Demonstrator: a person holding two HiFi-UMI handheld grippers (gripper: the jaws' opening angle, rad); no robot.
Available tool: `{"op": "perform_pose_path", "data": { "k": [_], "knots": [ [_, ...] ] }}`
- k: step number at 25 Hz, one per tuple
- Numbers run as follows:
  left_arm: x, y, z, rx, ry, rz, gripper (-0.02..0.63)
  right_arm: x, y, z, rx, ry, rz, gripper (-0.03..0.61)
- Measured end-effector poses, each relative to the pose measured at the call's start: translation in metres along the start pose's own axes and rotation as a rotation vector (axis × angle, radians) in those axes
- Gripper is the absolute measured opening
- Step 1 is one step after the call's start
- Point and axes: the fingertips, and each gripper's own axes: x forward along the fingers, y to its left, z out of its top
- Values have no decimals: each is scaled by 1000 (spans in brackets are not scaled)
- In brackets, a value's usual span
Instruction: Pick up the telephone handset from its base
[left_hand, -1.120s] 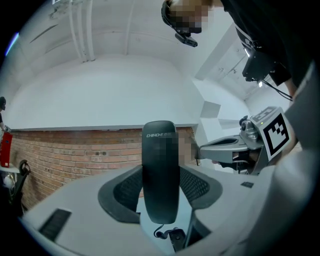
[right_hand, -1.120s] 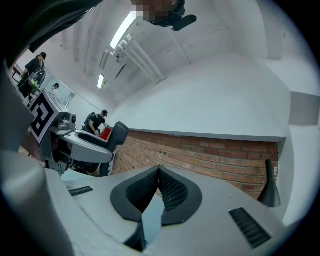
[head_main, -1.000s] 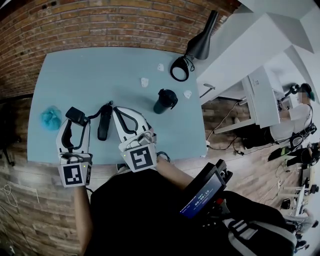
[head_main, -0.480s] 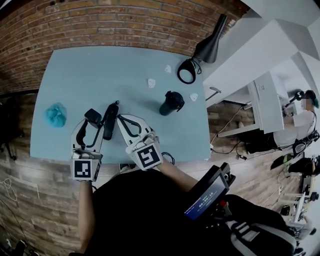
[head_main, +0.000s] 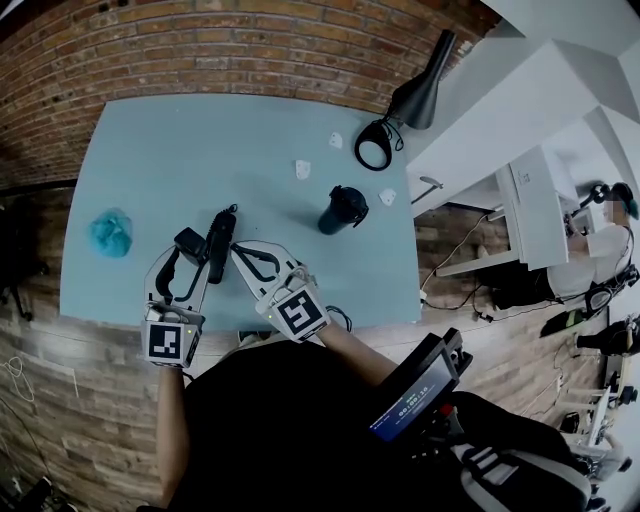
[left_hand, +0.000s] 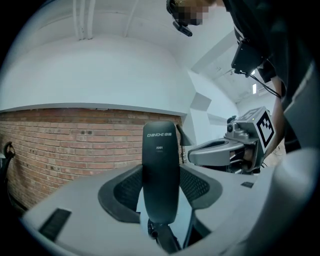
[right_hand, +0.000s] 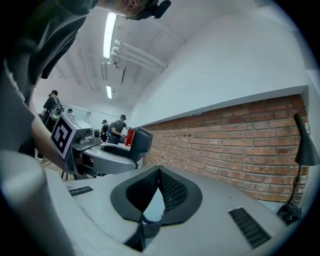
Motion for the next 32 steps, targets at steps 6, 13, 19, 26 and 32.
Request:
{"op": "perform_pose_path", "data": {
  "k": [6, 13, 19, 26, 32],
  "knots": [
    [0, -2, -2, -16, 17, -25, 259, 1, 2, -2, 18, 4, 14, 8],
    [4, -5, -9, -31, 32, -43, 259, 3, 4, -8, 9, 12, 40, 8],
    [9, 0, -8, -30, 14, -32, 259, 6, -1, -10, 2, 21, 40, 8],
    [14, 4, -11, -28, 46, -10, 259, 8, -2, -15, -10, 38, 36, 8],
    [17, 2, -17, -41, 64, -14, 260, 8, -2, -21, -22, 60, 35, 8]
  ]
}}
